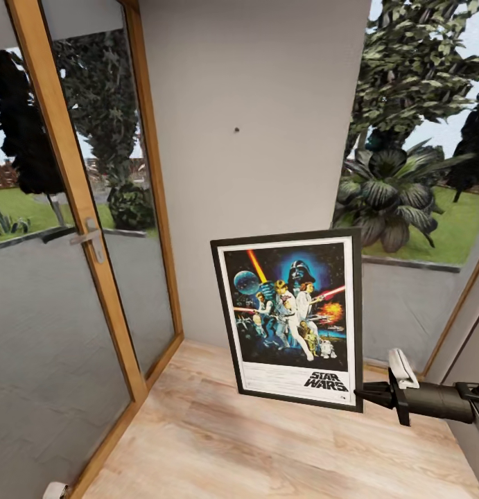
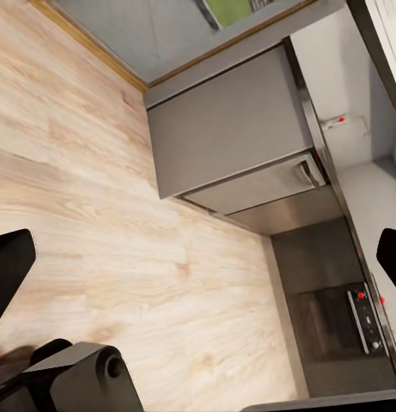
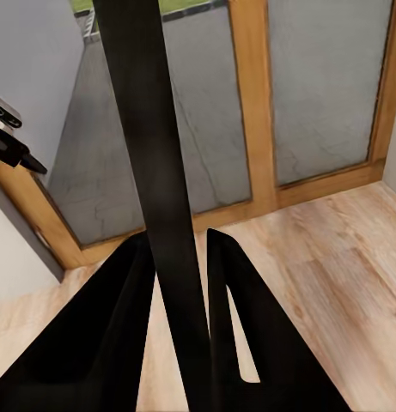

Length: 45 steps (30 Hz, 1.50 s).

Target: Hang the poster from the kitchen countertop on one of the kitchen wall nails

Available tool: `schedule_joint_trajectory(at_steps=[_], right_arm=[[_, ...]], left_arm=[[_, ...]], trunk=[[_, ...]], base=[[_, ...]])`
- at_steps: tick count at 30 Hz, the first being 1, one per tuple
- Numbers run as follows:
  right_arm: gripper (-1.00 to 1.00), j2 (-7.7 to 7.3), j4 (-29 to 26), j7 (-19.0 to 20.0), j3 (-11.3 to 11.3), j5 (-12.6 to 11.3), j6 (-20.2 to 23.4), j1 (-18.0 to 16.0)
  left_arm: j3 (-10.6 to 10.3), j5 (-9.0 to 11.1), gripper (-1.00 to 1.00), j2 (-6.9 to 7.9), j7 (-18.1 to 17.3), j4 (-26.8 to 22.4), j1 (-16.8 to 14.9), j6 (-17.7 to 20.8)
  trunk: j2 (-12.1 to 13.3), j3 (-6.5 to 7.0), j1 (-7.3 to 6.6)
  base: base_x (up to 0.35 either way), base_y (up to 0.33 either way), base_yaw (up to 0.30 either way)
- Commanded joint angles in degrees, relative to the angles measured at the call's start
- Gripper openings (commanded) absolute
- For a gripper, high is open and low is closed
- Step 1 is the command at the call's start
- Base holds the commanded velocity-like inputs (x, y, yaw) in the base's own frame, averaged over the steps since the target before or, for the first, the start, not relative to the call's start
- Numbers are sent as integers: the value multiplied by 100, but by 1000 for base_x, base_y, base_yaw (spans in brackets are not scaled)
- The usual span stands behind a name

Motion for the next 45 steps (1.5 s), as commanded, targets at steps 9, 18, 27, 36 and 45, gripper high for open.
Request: schedule_joint_trajectory(at_steps=[9,18,27,36,45], right_arm=[[-100,-1,-1,31,-1,-13,76,-3],[-100,6,-1,31,2,-12,76,-3],[-100,8,-1,31,-3,-17,76,-3],[-100,0,-1,31,-6,-18,76,-3],[-100,5,-1,31,-1,-18,76,-3]], left_arm=[[-54,43,100,0,-12,-5,-1,33],[-57,43,100,-5,-12,-5,-1,39],[-57,43,100,-7,-12,-5,-1,38],[-56,43,100,-7,-12,-5,-1,33],[-49,43,100,1,-12,-5,-1,36]], trunk=[[-7,-6,4],[-7,-6,4],[-7,-6,4],[-7,20,4],[-7,50,4]], base=[[157,291,0],[200,217,0],[99,154,0],[35,68,-102],[1,248,-122]])
